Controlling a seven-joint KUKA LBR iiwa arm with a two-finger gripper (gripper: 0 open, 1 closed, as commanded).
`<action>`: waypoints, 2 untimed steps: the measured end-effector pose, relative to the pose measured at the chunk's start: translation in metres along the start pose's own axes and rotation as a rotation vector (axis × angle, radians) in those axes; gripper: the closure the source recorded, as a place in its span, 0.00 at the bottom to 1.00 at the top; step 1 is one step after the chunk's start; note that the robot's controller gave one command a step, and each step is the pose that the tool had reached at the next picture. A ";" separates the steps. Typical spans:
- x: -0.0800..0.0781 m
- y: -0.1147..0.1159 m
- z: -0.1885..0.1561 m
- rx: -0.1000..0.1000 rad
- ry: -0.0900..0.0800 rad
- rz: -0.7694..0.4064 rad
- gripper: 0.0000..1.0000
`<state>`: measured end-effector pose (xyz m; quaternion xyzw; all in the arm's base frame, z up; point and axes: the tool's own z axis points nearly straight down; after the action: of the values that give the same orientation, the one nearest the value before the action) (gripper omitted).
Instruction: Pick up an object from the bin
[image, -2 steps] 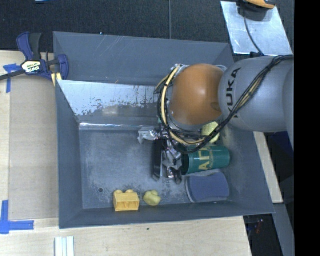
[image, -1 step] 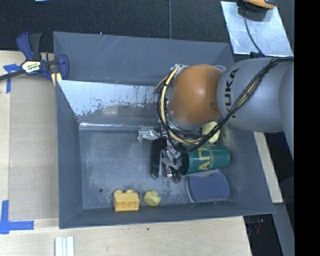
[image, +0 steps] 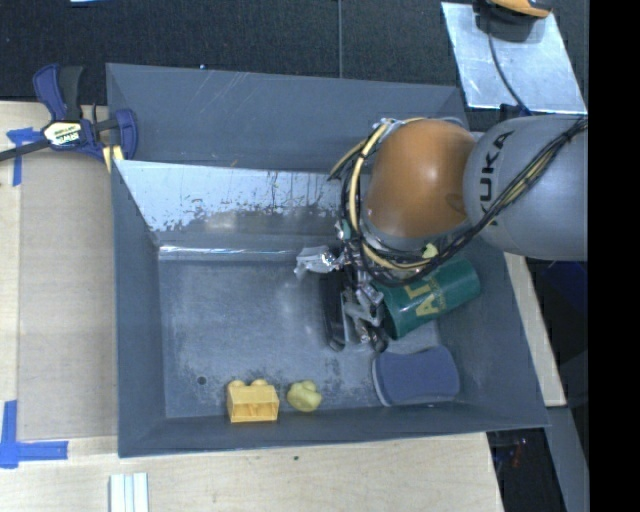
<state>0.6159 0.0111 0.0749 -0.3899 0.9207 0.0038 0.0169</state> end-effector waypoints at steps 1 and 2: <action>-0.007 -0.007 0.002 0.009 0.007 0.077 0.00; 0.011 -0.024 0.001 0.007 0.000 -0.049 0.00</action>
Offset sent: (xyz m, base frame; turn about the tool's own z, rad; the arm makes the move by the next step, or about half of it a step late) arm 0.0058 -0.0556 -0.0049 -0.1639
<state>0.6252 -0.0135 0.0736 -0.4122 0.9109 0.0000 0.0185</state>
